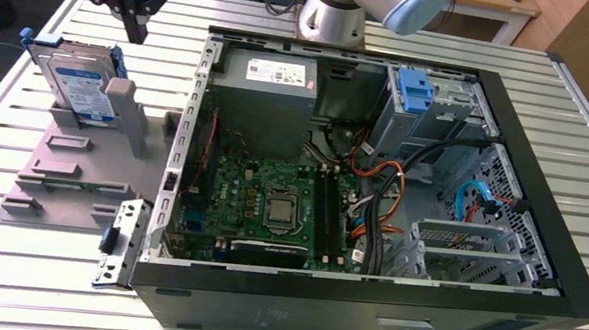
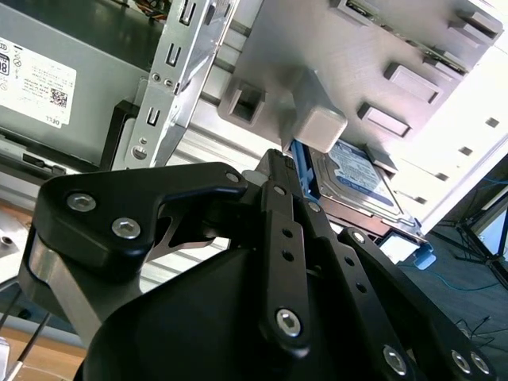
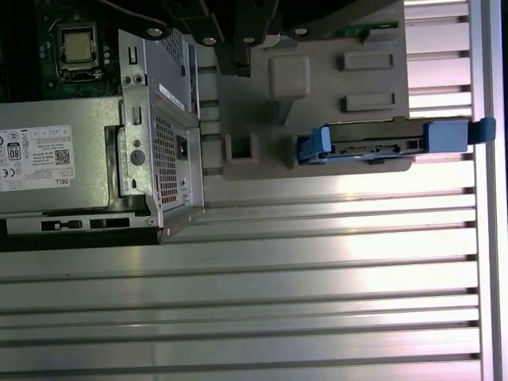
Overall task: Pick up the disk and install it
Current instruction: 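Reach for the disk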
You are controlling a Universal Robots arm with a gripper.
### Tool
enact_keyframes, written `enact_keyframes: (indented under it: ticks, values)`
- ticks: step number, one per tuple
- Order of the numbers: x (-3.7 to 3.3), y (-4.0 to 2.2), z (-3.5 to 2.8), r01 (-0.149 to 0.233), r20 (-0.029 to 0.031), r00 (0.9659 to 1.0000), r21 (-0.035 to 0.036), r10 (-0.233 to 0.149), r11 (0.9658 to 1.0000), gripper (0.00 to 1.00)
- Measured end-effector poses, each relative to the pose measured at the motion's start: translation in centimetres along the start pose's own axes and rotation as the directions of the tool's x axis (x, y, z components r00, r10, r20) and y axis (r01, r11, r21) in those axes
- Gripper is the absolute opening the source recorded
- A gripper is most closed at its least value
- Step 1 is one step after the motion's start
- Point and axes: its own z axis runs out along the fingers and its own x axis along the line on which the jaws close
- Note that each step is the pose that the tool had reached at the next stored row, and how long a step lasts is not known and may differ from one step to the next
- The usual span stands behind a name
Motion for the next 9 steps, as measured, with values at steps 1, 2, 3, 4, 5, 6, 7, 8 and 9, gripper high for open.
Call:
enact_keyframes:
  ticks: [1, 2, 3, 4, 5, 6, 7, 8, 9]
  values:
    - [0.03, 0.0, 0.0, 0.0, -0.0001, 1.0, 0.0, 0.0, 1.0, 0.11]
    - [0.06, 0.0, 0.0, 0.0, 0.0, 1.0, 0.0, 0.0, 1.0, 0.11]
    - [0.08, -0.01, 0.01, 0.0, 0.0, 1.0, 0.0, 0.0, 1.0, 0.11]
    - [0.11, -0.01, 0.01, 0.0, 0.0, 1.0, 0.0, 0.0, 1.0, 0.11]
    - [0.14, -0.01, 0.01, 0.0, 0.0, 1.0, 0.0, 0.0, 1.0, 0.11]
    - [0.18, -0.01, 0.01, 0.0, -0.0001, 1.0, 0.0001, 0.0, 1.0, 0.11]
    - [0.21, -0.02, 0.01, 0.0, 0.0, 1.0, 0.0, 0.0, 1.0, 0.11]
    - [0.24, -0.02, 0.02, 0.0, 0.0, 1.0, 0.0, 0.0, 1.0, 0.11]
    - [0.27, -0.02, 0.02, 0.0, 0.0, 1.0, 0.0, 0.0, 1.0, 0.11]
